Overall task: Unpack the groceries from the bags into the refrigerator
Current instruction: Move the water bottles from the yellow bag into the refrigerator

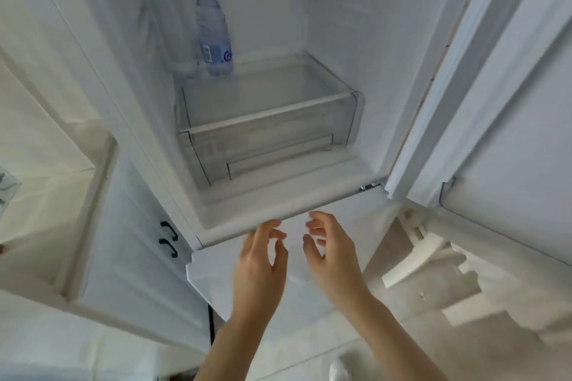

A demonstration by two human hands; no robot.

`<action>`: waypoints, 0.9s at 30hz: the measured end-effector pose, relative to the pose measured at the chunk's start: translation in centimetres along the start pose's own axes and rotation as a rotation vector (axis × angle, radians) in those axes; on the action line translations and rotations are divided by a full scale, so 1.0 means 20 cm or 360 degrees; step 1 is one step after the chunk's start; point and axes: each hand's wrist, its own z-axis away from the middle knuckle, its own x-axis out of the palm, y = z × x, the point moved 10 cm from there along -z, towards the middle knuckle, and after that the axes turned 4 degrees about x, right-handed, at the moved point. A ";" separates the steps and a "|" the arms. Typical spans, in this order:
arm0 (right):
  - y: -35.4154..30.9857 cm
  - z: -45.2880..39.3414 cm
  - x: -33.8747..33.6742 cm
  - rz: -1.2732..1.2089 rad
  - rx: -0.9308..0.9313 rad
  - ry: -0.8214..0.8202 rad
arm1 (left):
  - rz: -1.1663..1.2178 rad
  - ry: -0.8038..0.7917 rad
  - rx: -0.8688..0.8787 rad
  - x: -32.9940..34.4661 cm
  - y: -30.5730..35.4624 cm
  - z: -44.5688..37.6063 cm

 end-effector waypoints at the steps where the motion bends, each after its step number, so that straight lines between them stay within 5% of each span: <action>1: 0.06 0.09 -0.01 0.0041 0.0055 -0.0020 | 0.0004 -0.0069 -0.0010 0.04 0.00 0.09; 11: 0.55 0.98 -0.27 0.0279 0.0470 -0.0093 | 0.0019 -0.0783 -0.0017 0.48 0.05 0.91; 18: 0.93 1.56 -0.70 0.0225 0.0905 0.0082 | 0.0008 -0.1280 0.0010 0.87 0.30 1.36; 27: 1.35 2.17 -1.41 -0.0005 0.1266 0.0379 | -0.0021 -0.1462 0.0206 1.41 1.00 1.88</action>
